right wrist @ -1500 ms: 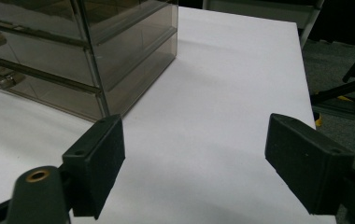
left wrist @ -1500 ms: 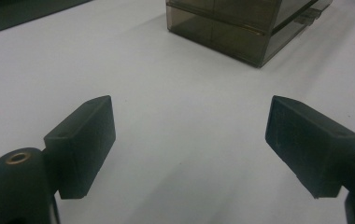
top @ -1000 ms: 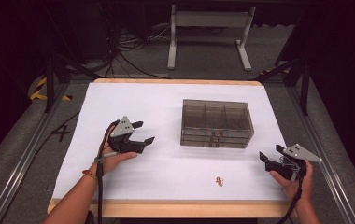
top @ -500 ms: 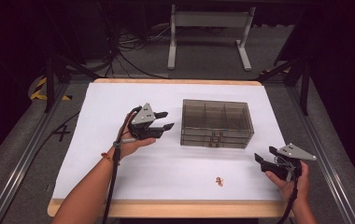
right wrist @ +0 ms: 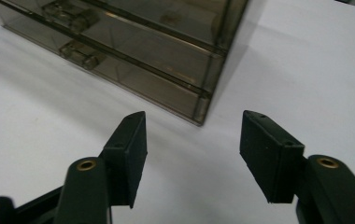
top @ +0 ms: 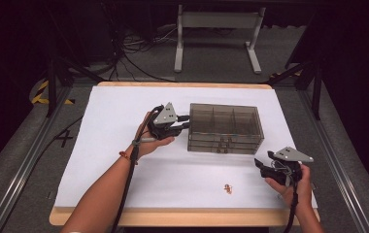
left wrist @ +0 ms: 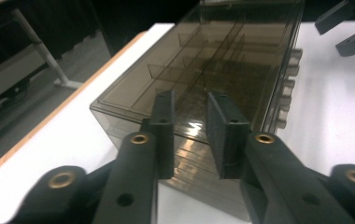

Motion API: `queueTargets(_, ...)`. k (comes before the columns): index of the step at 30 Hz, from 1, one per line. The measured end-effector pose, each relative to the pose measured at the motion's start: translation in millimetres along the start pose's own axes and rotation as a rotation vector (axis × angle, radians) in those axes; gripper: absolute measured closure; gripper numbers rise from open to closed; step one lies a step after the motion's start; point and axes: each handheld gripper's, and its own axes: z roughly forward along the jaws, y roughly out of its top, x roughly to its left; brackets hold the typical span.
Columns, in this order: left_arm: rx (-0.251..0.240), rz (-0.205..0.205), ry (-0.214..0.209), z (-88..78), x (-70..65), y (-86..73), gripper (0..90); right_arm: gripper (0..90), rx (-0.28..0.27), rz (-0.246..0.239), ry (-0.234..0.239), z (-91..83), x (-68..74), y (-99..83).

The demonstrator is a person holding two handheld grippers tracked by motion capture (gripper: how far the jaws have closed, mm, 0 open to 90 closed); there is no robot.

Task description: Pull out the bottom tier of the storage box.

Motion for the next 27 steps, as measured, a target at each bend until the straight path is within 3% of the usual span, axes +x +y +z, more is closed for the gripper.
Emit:
queueTargets(7, 0.006, -0.035, -0.064, -0.1, 3.6, -1.0, 85.9, 49.2, 0.018, -0.013, 0.023, 12.4, 21.1, 9.6)
queueTargets(14, 0.023, -0.042, -0.076, 0.1, 3.5, 1.7, 87.8, 50.1, 0.060, -0.046, -0.001, 33.2, 44.3, 22.4)
queueTargets(16, 0.012, -0.066, -0.084, 0.9, 4.7, 0.3, 89.2, 49.8, 0.065, -0.033, -0.010, 38.5, 49.1, 25.5)
queueTargets(19, 0.015, -0.059, -0.084, 0.9, 4.5, 0.6, 89.6, 49.4, 0.076, 0.007, -0.006, 45.8, 55.3, 26.6)
queueTargets(23, 0.017, -0.050, -0.083, 0.9, 4.2, 0.9, 89.7, 49.8, 0.105, 0.024, -0.005, 53.1, 63.3, 27.6)
queueTargets(27, 0.008, -0.056, -0.093, 1.0, 5.8, -0.5, 89.7, 51.9, 0.125, 0.083, -0.012, 61.5, 72.4, 33.1)
